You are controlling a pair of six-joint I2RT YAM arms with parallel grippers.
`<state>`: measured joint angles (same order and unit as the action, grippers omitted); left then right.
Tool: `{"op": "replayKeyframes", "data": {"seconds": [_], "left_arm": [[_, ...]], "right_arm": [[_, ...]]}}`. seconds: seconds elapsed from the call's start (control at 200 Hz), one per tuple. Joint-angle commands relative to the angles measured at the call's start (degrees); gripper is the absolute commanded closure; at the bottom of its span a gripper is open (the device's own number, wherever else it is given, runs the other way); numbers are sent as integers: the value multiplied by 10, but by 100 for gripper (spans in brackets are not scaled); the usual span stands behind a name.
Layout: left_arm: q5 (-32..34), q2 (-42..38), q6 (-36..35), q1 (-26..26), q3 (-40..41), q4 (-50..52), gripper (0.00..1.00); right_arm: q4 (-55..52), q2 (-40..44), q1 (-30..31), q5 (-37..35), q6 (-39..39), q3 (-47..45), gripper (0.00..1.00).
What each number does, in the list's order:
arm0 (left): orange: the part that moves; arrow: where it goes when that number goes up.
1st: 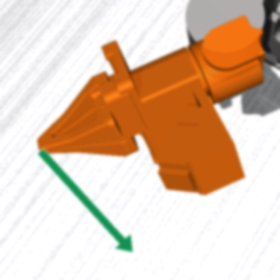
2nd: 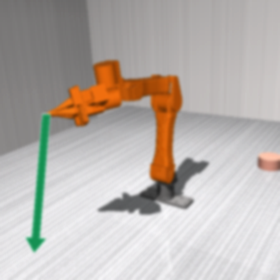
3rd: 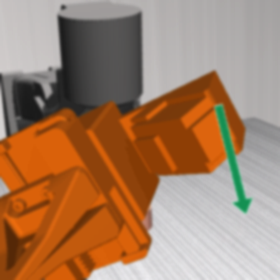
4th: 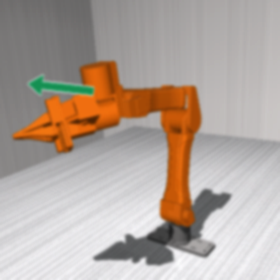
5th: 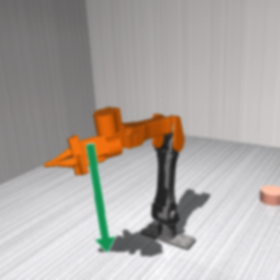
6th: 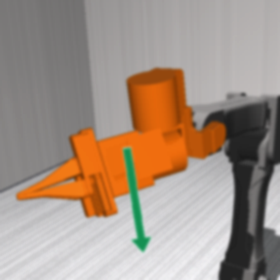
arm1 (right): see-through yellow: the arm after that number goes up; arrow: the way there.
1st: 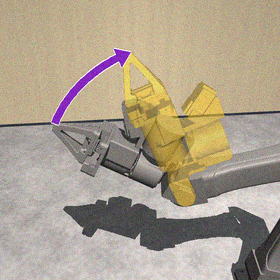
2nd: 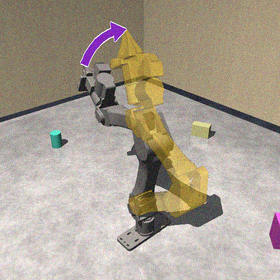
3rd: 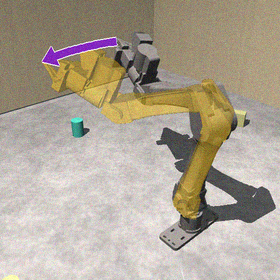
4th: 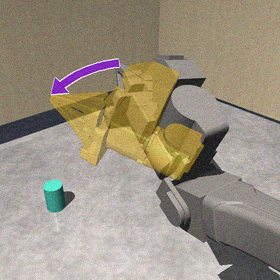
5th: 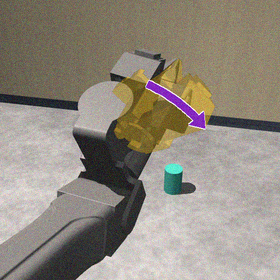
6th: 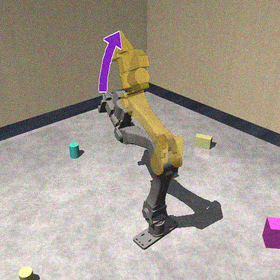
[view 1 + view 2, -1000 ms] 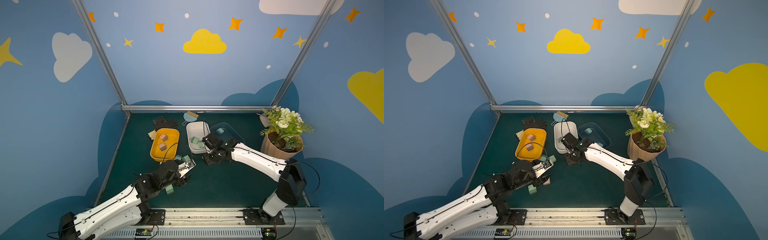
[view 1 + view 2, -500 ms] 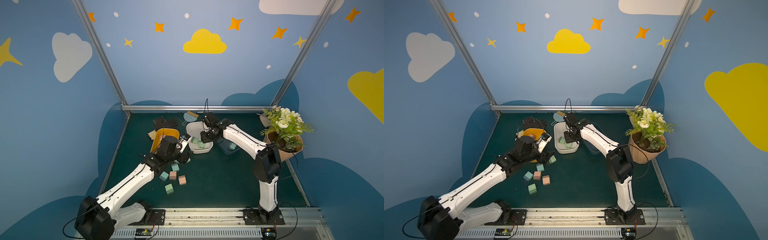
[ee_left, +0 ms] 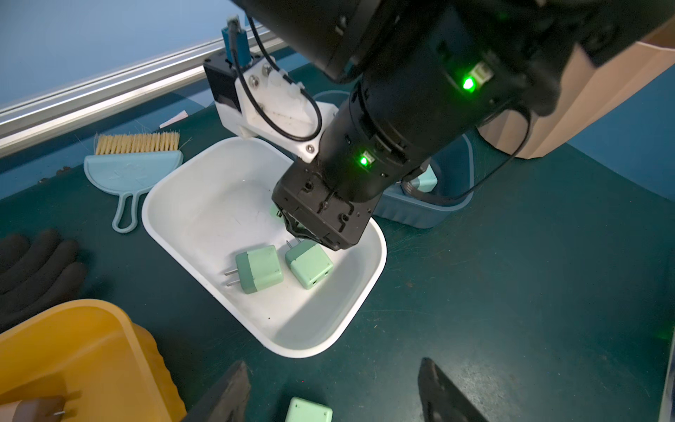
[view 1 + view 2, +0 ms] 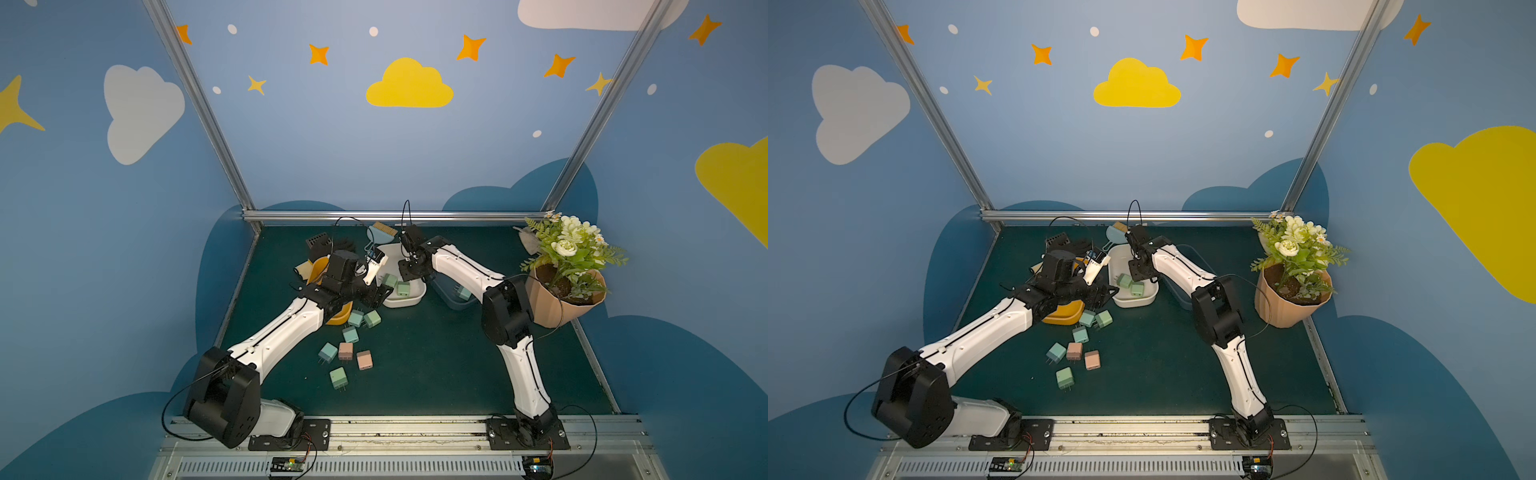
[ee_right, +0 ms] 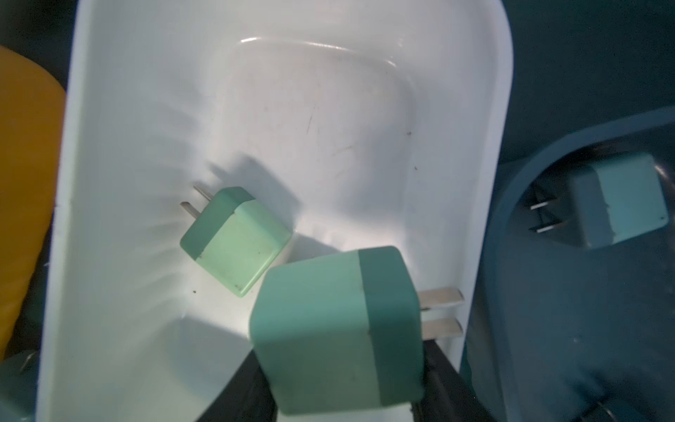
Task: Place the plugs by color into the storage box
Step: Place the plug in the storage box.
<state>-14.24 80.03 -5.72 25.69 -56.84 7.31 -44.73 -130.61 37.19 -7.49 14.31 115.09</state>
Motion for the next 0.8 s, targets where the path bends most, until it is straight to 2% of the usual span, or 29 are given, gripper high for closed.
{"op": "replayKeyframes", "data": {"seconds": [0.0,0.15,0.556,0.796], "left_arm": [[-18,-13,6,-6,7,-20,25],[-30,-24,13,-13,11,-25,24],[-13,-55,1,-30,21,-19,22],[-24,-93,10,-33,25,0,23]], "right_arm": [[13,0,1,-2,0,19,49],[22,11,2,7,1,19,44],[30,60,19,24,-1,4,44],[81,165,66,15,18,-112,44]]}}
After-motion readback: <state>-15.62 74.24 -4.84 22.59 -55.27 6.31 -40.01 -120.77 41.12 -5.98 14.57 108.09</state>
